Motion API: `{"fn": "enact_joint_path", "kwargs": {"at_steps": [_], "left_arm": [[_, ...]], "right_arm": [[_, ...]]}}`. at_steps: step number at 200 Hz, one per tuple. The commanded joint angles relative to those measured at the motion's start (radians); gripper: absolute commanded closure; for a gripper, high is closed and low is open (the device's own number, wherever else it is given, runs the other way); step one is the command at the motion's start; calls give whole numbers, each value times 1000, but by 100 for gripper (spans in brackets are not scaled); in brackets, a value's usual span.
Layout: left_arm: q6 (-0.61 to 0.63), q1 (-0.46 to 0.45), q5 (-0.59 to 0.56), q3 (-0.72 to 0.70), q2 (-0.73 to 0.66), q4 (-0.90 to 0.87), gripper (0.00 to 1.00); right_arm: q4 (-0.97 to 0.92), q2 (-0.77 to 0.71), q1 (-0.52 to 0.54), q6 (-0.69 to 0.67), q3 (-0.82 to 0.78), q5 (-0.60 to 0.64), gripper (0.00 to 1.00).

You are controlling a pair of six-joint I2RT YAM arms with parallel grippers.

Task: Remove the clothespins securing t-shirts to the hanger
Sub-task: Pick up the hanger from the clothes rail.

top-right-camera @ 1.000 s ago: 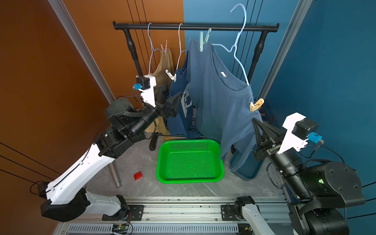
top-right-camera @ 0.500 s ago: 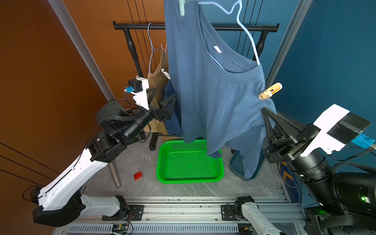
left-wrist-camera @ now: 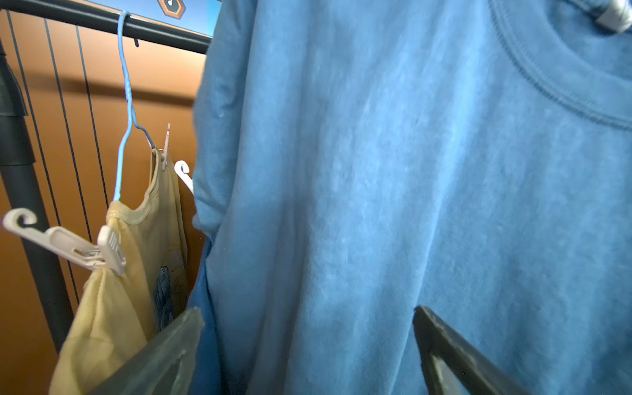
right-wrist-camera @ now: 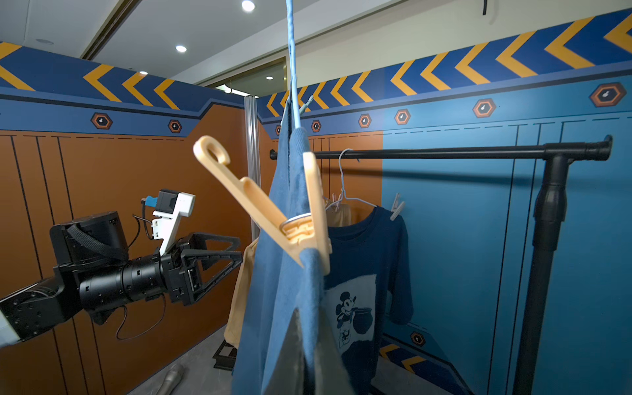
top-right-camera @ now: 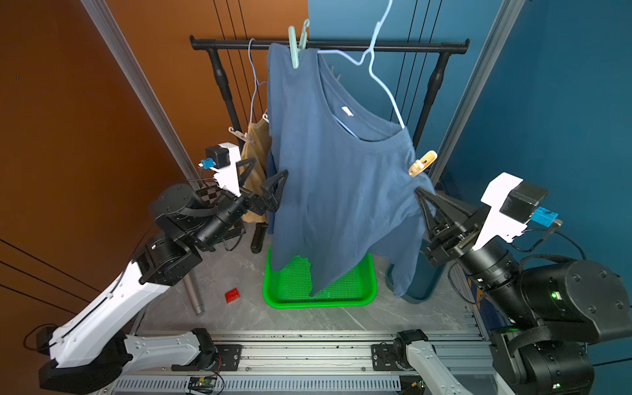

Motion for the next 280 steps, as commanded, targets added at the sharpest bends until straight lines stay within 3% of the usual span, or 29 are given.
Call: {"fn": "enact_joint_path", "kwargs": {"at_steps": [1, 42, 109, 157, 204, 248, 280], "left_arm": [[-16, -6, -28, -44, -48, -3, 2], [-25, -16, -62, -120, -110, -20, 2], [15, -96, -132, -194, -172, -51, 2], [23, -208, -259, -348, -291, -51, 2], [-4, -257, -290, -461, -384, -54, 2], [18, -260, -257, -446, -353, -54, 0], [-8, -250, -200, -402, -267, -55, 4]], "right_arm": [[76, -72, 18, -23, -84, -34, 100], [58, -166, 76, -60, -250, -77, 100], [54, -311, 190, -188, -542, -36, 100], [37, -355, 196, -270, -702, -49, 100], [35, -351, 196, -310, -806, -118, 100], [21, -362, 193, -365, -891, -123, 100], [15, -336, 188, -410, -941, -110, 100]]}}
